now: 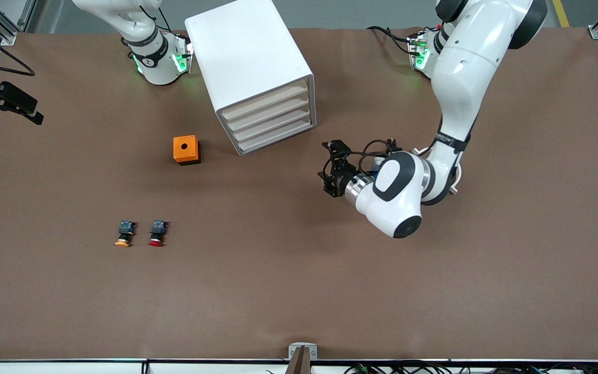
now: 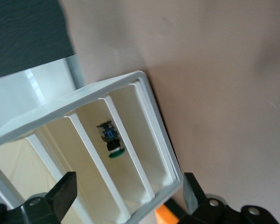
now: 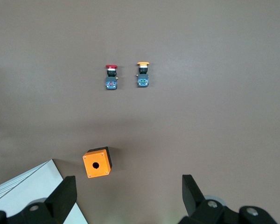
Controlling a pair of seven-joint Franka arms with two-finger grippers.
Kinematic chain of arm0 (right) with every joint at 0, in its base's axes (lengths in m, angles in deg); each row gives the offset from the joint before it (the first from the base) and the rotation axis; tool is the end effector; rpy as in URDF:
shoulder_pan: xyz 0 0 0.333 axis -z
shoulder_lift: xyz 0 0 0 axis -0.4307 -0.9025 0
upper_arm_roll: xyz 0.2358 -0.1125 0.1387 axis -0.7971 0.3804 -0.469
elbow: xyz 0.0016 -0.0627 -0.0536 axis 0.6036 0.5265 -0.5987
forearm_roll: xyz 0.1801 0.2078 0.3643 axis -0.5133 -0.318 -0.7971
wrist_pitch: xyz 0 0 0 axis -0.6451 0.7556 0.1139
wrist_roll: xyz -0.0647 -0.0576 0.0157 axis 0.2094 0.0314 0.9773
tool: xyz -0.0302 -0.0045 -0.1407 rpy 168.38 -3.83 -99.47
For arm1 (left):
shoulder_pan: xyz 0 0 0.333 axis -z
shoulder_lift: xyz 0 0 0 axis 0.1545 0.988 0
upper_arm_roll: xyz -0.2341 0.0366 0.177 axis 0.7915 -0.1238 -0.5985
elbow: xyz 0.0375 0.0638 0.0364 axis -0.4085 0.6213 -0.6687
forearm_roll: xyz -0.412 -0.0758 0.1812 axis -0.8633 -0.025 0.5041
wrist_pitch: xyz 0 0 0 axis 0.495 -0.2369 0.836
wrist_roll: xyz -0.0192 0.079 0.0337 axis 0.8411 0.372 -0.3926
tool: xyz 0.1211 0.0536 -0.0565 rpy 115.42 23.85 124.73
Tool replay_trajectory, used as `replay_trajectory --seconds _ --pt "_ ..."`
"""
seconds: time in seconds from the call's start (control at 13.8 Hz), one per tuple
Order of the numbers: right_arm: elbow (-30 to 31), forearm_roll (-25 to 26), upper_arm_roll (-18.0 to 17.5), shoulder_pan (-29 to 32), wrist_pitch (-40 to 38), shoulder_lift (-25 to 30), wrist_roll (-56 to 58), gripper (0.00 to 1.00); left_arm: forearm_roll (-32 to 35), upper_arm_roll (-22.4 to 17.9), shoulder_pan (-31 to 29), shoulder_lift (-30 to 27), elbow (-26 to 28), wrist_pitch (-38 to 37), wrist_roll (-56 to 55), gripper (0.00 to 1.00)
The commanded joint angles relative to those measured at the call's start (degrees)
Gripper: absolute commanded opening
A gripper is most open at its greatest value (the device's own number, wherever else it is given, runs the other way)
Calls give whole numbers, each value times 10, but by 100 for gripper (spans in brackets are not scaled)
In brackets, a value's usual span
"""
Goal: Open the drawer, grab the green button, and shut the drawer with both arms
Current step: 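Grasp the drawer front with the left gripper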
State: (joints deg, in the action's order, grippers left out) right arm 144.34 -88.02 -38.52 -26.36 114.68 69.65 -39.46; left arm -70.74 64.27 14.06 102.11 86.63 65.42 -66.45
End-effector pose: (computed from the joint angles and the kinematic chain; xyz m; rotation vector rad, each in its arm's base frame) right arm 0.5764 -0.0317 0.5901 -3.1053 0.0986 -0.0065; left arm 0.5596 -0.4394 0.1632 -1.5500 -1.8817 1.4024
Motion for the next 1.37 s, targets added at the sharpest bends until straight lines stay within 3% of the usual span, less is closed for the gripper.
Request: replay_trajectory --seconds 0.0,0.14,0.29,0.51,0.65,1.3 --pt "8 -8 -4 8 -2 13 7 100 -40 14 -3 56 -18 -42 -74 100" --pt "8 -8 -4 8 -2 12 7 100 -43 17 7 69 -7 -72 -87 99" --pt "8 -8 -4 8 -2 12 7 100 -43 21 17 76 7 -90 -107 71" --pt "8 -8 -4 8 -2 12 7 100 -44 36 18 82 20 -91 -108 53" --pt "8 -8 -4 8 -2 12 7 100 -45 44 22 91 20 -91 -109 48" --pt "8 0 -6 5 -2 13 8 100 -83 43 40 112 15 -50 -111 49"
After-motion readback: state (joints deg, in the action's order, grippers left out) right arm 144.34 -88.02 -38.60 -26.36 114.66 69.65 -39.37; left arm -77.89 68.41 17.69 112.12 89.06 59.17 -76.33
